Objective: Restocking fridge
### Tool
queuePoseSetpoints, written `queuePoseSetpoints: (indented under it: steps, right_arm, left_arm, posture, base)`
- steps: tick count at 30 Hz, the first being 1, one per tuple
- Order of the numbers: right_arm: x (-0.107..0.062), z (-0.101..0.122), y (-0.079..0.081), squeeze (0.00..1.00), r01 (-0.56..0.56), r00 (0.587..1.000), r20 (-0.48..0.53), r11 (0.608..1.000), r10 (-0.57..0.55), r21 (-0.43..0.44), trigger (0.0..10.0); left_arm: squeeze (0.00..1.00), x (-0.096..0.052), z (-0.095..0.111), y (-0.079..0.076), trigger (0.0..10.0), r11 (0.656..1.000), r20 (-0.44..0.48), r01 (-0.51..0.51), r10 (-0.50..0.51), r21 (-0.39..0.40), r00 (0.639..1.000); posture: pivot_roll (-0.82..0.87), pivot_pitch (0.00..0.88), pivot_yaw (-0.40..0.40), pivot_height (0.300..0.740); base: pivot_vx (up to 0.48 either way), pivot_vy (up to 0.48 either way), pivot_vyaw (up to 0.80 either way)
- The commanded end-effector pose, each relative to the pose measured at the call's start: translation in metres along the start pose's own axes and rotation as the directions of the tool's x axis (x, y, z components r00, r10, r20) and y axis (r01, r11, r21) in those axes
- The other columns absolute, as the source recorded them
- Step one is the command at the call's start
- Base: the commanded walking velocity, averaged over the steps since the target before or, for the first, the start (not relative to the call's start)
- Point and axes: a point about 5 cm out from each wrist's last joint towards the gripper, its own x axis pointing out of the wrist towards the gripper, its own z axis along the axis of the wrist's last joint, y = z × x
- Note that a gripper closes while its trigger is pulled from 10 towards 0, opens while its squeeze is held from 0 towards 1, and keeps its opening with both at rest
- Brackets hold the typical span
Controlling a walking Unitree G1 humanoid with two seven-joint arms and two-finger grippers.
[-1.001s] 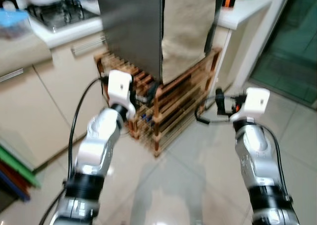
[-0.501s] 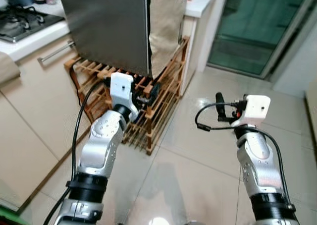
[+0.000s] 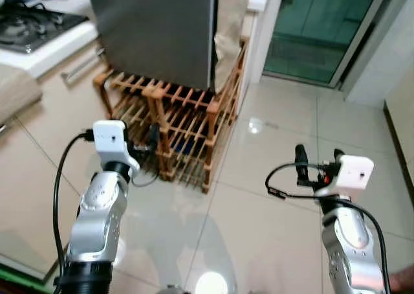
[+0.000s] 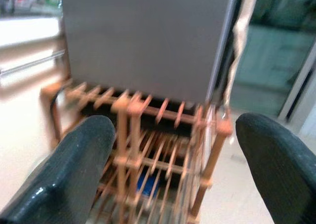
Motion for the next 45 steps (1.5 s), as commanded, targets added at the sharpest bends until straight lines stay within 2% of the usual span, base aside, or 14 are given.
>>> queuePoseSetpoints:
  steps: [1,3,5,8,15,20,45]
  right_arm:
    - [0.005,0.002,-0.002,0.0,0.004,1.0,0.004,1.0,-0.004,-0.017,10.0]
    - [0.011,0.005,0.0,0.0,-0.003,1.0,0.004,1.0,0.003,-0.018,10.0]
    - [0.019,0.01,0.001,0.0,-0.003,1.0,0.016,1.0,0.003,-0.021,10.0]
    - [0.023,0.014,0.001,0.0,-0.004,1.0,0.03,1.0,0.004,-0.021,10.0]
    - [0.024,0.009,0.002,0.0,0.0,1.0,0.016,1.0,0.0,-0.025,10.0]
    - [0.026,0.01,0.006,0.0,-0.015,1.0,0.022,1.0,0.015,-0.023,10.0]
    - [0.028,0.006,0.011,0.0,-0.035,0.999,0.013,0.999,0.035,-0.028,10.0]
  left_arm:
    - [0.0,0.007,0.008,-0.018,10.0,0.995,0.043,0.092,-0.09,-0.034,0.995]
    - [0.0,0.01,0.01,-0.026,10.0,0.99,0.045,0.136,-0.134,-0.042,0.99]
    - [0.0,0.013,0.015,-0.032,10.0,0.987,0.063,0.161,-0.161,0.006,0.985]
    - [0.0,0.014,0.015,-0.03,10.0,0.984,0.058,0.178,-0.179,0.008,0.982]
    - [0.0,0.017,0.011,-0.034,10.0,0.98,0.04,0.2,-0.201,0.016,0.979]
    - [0.0,0.021,0.015,-0.037,10.0,0.976,0.055,0.219,-0.219,0.006,0.974]
    - [0.0,0.021,0.017,-0.04,10.0,0.968,0.06,0.25,-0.25,0.019,0.966]
  posture:
    - [-0.11,0.0,0.018,0.74]
    - [-0.11,0.0,0.017,0.74]
    - [-0.12,0.0,0.022,0.74]
    - [-0.12,0.0,0.027,0.74]
    - [-0.13,0.0,0.031,0.74]
    - [-0.13,0.0,0.034,0.74]
    - [-0.13,0.0,0.039,0.74]
  base:
    - [0.311,0.0,0.0]
    - [0.428,0.0,0.0]
    - [0.429,0.0,0.0]
    - [0.429,0.0,0.0]
    - [0.431,0.0,0.0]
    - [0.437,0.0,0.0]
    - [0.438,0.0,0.0]
